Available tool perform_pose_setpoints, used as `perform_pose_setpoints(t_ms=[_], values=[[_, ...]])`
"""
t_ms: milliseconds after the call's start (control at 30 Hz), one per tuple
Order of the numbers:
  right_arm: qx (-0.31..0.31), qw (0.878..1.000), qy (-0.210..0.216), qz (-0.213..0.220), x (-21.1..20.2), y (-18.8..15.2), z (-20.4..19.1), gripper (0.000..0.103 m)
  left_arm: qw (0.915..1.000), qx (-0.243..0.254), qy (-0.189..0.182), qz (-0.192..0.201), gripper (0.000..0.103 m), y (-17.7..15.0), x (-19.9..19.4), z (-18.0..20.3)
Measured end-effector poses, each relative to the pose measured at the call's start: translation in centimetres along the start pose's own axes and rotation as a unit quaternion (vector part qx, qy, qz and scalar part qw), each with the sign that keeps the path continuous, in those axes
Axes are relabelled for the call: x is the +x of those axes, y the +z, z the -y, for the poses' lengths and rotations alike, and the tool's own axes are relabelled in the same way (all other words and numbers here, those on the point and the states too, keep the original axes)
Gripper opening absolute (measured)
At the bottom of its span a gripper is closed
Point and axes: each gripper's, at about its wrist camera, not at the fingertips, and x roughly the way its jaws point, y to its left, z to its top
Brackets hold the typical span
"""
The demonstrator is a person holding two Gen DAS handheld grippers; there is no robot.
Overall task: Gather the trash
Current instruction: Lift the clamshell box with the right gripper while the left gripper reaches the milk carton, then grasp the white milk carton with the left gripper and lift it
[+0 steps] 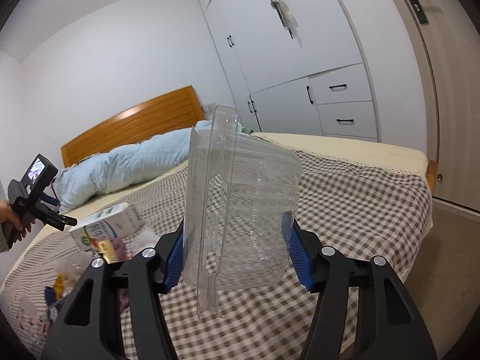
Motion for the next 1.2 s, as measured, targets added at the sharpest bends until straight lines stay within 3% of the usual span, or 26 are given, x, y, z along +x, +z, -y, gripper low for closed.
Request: perform_pose_setpoints(t_ms=[167, 400, 500, 767, 967, 1200], values=[[0.014, 1.0, -0.019, -0.009, 1.4, 0.1, 1.0, 0.059, 0.9973, 0.068, -0.024, -0.011, 0.096, 1.5, 3.3, -0.2], [0.002, 0.999, -0.031, -0.012, 3.1, 0.4, 1.0, 0.059, 0.9887, 0.117, -0.079, -0.05, 0.096, 4.0, 6.3, -1.5], [0.025, 0.999, -0.014, -0.02, 3.6, 0.7, 1.4, 0.059, 0.9838, 0.118, -0.117, -0.068, 0.096, 4.7, 7.5, -1.9], [0.017, 0.999, -0.038, -0.025, 5.2, 0.6, 1.4, 0.059, 0.9778, 0.111, -0.162, -0.073, 0.097, 5.3, 11.2, -2.5], [0.016, 0.999, -0.041, -0.029, 6.1, 0.3, 1.0, 0.059, 0.9774, 0.103, -0.167, -0.078, 0.095, 5.0, 12.8, -2.0], [0.018, 0.999, -0.029, -0.032, 5.8, 0.2, 0.5, 0.059, 0.9792, 0.144, -0.139, -0.035, 0.079, 3.4, 8.7, 0.2]])
